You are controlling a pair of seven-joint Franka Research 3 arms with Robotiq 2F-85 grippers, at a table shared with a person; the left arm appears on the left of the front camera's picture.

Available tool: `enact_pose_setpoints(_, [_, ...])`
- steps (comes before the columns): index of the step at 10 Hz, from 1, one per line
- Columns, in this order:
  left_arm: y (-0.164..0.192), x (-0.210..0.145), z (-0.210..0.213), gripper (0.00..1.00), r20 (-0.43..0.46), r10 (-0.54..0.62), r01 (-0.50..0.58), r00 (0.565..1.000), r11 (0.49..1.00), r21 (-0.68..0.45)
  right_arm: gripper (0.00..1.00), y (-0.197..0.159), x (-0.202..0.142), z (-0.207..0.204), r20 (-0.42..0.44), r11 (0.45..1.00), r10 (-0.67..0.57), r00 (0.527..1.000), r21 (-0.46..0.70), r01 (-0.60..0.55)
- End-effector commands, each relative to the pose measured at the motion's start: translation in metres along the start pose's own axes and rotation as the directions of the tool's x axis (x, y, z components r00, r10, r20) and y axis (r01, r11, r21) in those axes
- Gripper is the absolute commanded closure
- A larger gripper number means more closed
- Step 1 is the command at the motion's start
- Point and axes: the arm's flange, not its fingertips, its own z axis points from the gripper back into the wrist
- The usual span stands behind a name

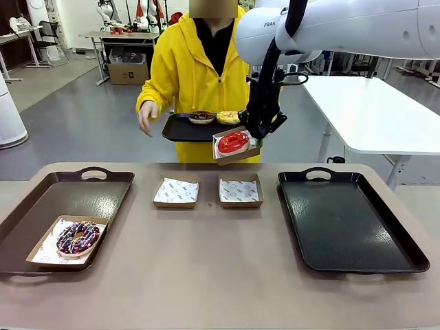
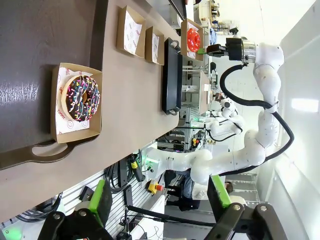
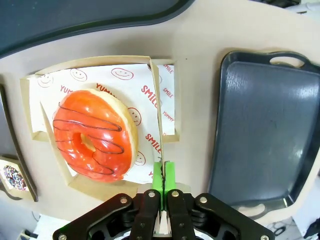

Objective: Individually package the donuts and arrange them on the tray.
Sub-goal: Place the picked Paper togo box on the Handle tray while simultaneously picking up another Paper togo box from the table with the other hand.

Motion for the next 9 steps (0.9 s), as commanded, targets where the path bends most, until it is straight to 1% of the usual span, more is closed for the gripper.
enact_pose_setpoints(1, [0.001, -0.004, 0.001, 0.00, 0.005, -0.025, 0.025, 1.000, 1.000, -0.008, 1.00, -0.004, -0.004, -0.001, -0.003, 1.000, -0.002, 1.000, 0.003, 0.002])
enact_pose_setpoints(3, [0.001, -0.004, 0.001, 0.00, 0.005, -0.025, 0.025, 1.000, 1.000, -0.008, 1.00, -0.004, -0.004, -0.001, -0.003, 1.000, -0.002, 1.000, 0.003, 0.002])
enact_pose_setpoints(4, [0.000, 0.000, 0.000, 0.00, 0.000, 0.000, 0.000, 1.000, 1.000, 0.000, 0.99, 0.000, 0.000, 0.000, 0.000, 1.000, 0.000, 1.000, 0.000, 0.000])
enact_pose_setpoints(5, [-0.010, 0.008, -0.008, 0.00, 0.008, 0.009, -0.010, 1.000, 0.999, 0.046, 0.99, -0.014, -0.009, 0.003, 0.004, 0.999, 0.044, 0.999, -0.020, -0.044])
enact_pose_setpoints(6, [-0.038, 0.021, -0.023, 0.00, -0.026, 0.010, -0.007, 1.000, 0.993, 0.115, 0.99, -0.038, -0.025, 0.018, 0.017, 0.998, 0.054, 0.998, -0.027, -0.054])
enact_pose_setpoints(7, [-0.075, 0.040, -0.040, 0.00, -0.065, -0.034, 0.047, 0.997, 0.978, 0.204, 0.99, -0.067, -0.047, 0.036, 0.032, 0.999, 0.035, 0.999, -0.024, -0.035])
enact_pose_setpoints(8, [-0.110, 0.060, -0.058, 0.00, -0.094, -0.040, 0.063, 0.995, 0.965, 0.254, 0.99, -0.097, -0.072, 0.050, 0.057, 0.999, -0.009, 0.998, -0.033, 0.011])
enact_pose_setpoints(9, [-0.142, 0.088, -0.084, 0.00, -0.132, -0.021, 0.061, 0.991, 0.950, 0.305, 0.99, -0.128, -0.093, 0.054, 0.044, 0.998, -0.033, 0.998, -0.052, 0.035])
